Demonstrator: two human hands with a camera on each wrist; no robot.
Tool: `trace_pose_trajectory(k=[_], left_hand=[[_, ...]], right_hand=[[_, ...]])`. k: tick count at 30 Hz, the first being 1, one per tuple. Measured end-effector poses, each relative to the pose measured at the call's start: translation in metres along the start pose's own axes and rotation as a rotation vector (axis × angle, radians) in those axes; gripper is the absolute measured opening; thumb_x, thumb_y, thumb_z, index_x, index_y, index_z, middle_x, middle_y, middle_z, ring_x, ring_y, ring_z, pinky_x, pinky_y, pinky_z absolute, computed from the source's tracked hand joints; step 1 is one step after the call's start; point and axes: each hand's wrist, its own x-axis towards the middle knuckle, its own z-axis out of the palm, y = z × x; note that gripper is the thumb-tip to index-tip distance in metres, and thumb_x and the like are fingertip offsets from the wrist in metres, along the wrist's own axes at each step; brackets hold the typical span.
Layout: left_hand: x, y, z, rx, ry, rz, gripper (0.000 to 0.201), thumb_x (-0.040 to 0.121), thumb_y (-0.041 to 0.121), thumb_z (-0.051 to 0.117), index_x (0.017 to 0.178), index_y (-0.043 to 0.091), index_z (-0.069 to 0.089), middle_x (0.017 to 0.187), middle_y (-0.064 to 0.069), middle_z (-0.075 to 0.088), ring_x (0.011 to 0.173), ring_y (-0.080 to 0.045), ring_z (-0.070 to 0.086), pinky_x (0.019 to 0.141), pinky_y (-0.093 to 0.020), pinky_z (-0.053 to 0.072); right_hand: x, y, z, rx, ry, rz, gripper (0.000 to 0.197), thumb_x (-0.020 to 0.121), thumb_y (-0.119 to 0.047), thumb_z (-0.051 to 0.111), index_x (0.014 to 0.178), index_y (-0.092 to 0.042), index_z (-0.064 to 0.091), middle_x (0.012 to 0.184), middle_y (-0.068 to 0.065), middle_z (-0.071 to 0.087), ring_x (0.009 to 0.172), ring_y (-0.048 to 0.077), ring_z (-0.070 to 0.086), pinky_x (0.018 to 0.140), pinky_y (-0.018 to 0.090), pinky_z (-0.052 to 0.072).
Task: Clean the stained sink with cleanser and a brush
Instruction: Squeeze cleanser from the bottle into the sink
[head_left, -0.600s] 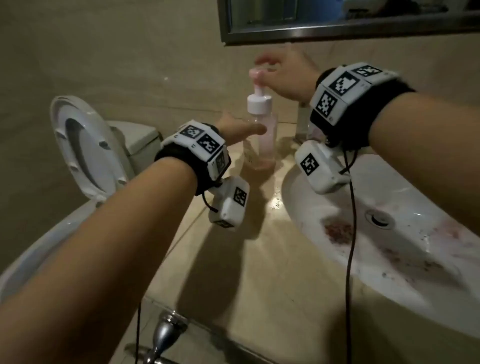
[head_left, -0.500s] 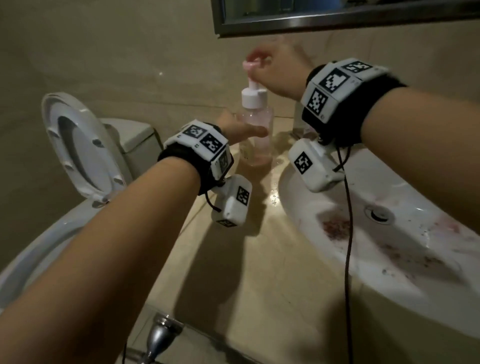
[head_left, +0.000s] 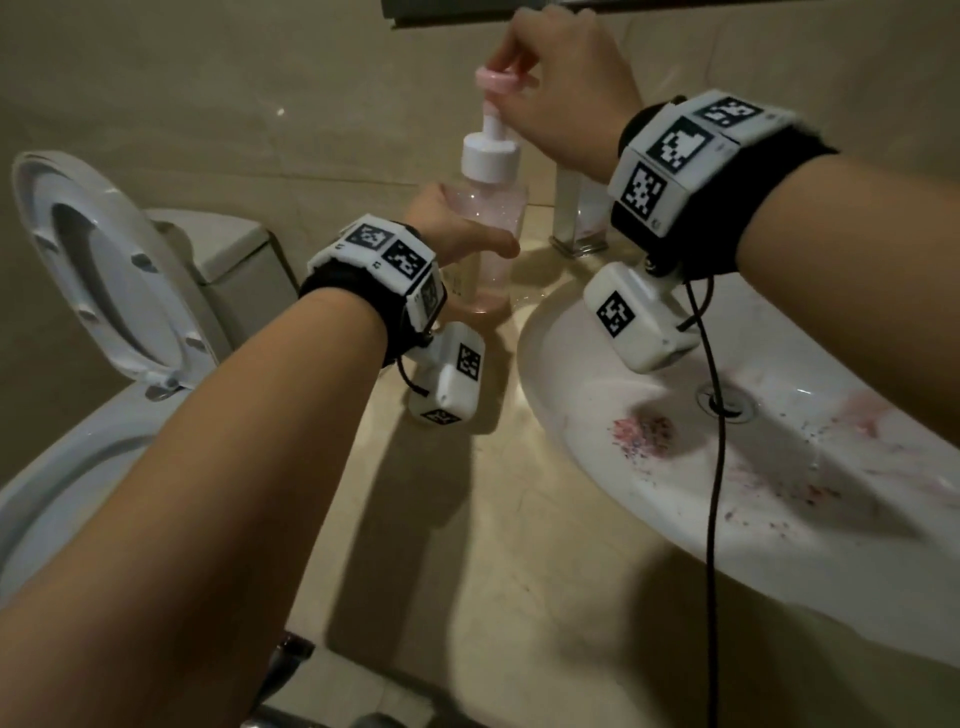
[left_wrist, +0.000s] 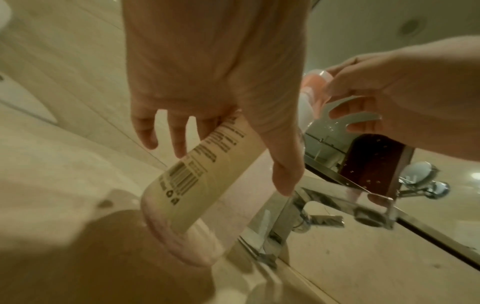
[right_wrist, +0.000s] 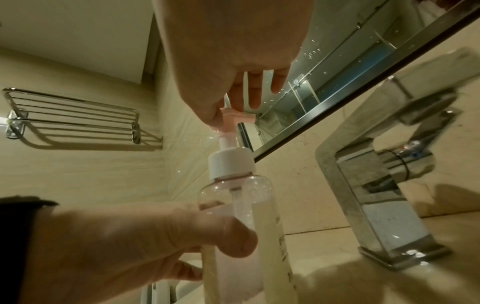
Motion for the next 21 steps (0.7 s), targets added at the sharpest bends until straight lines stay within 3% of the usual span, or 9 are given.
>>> trace_pose_trajectory(k=[2,4,6,7,10,15,19,21], left_hand=[[-0.009,0.006,0.001,0.064,-0.020,0.015,0.081,0.052,0.036,0.085,0.124,0.014,0.054,0.113,-0.001,0.062,0.102,-0.019,0.060,0.081,-0.028,0.049],[-0.021,0.010,0.003,0.140,-0.025,0.044,0.091,0.044,0.046,0.082,0.125,0.016,0.052,0.114,0.000,0.061,0.101,-0.019,0.059,0.088,-0.036,0.051],[-0.036,0.015,0.006,0.193,-0.045,0.053,0.092,0.049,0.049,0.080,0.128,0.017,0.046,0.115,-0.001,0.057,0.102,-0.021,0.057,0.089,-0.040,0.052],[-0.043,0.017,0.008,0.213,-0.065,0.061,0.090,0.049,0.050,0.080,0.126,0.018,0.046,0.113,-0.001,0.058,0.101,-0.021,0.058,0.089,-0.040,0.052],[-0.061,0.022,0.015,0.258,-0.128,0.101,0.080,0.034,0.058,0.075,0.104,0.025,0.058,0.103,0.002,0.067,0.093,-0.019,0.065,0.085,-0.038,0.055],[-0.073,0.024,0.030,0.290,-0.109,0.104,0.055,0.061,0.043,0.080,0.106,0.019,0.056,0.096,0.002,0.063,0.084,-0.016,0.060,0.062,-0.025,0.049],[-0.078,0.021,0.039,0.365,-0.148,0.104,0.056,0.068,0.046,0.075,0.110,0.020,0.049,0.105,-0.002,0.060,0.095,-0.022,0.059,0.081,-0.035,0.054],[-0.079,0.019,0.042,0.406,-0.153,0.113,0.057,0.068,0.048,0.074,0.110,0.020,0.047,0.106,-0.002,0.059,0.094,-0.022,0.058,0.076,-0.034,0.053]], right_hand=[[-0.007,0.006,-0.008,0.080,0.002,0.040,0.027,0.091,-0.037,0.049,0.108,-0.018,0.060,0.111,-0.001,0.061,0.103,0.015,0.055,0.092,0.032,0.046],[-0.018,0.013,-0.019,0.197,-0.010,0.111,0.027,0.092,-0.034,0.052,0.109,-0.014,0.059,0.105,-0.002,0.060,0.095,0.010,0.056,0.082,0.019,0.049],[-0.032,0.023,-0.029,0.238,-0.013,0.189,0.026,0.093,-0.032,0.054,0.109,-0.013,0.059,0.098,-0.006,0.056,0.086,0.005,0.052,0.066,0.005,0.040],[-0.038,0.028,-0.034,0.244,-0.013,0.232,0.025,0.092,-0.031,0.055,0.109,-0.013,0.059,0.093,-0.008,0.054,0.082,0.003,0.050,0.062,0.004,0.037],[-0.056,0.044,-0.047,0.259,-0.044,0.334,0.025,0.090,-0.030,0.058,0.107,-0.012,0.062,0.088,-0.009,0.056,0.080,0.004,0.052,0.068,0.011,0.040],[-0.080,0.058,-0.063,0.186,-0.105,0.409,0.024,0.089,-0.026,0.061,0.104,-0.009,0.066,0.100,0.003,0.066,0.089,0.011,0.057,0.076,0.019,0.042],[-0.094,0.066,-0.064,0.102,-0.166,0.468,0.023,0.086,-0.021,0.061,0.104,-0.010,0.071,0.104,0.009,0.069,0.096,0.017,0.060,0.077,0.020,0.039],[-0.100,0.068,-0.061,0.090,-0.204,0.497,0.024,0.086,-0.020,0.060,0.103,-0.007,0.071,0.093,0.009,0.065,0.095,0.021,0.060,0.073,0.022,0.038]])
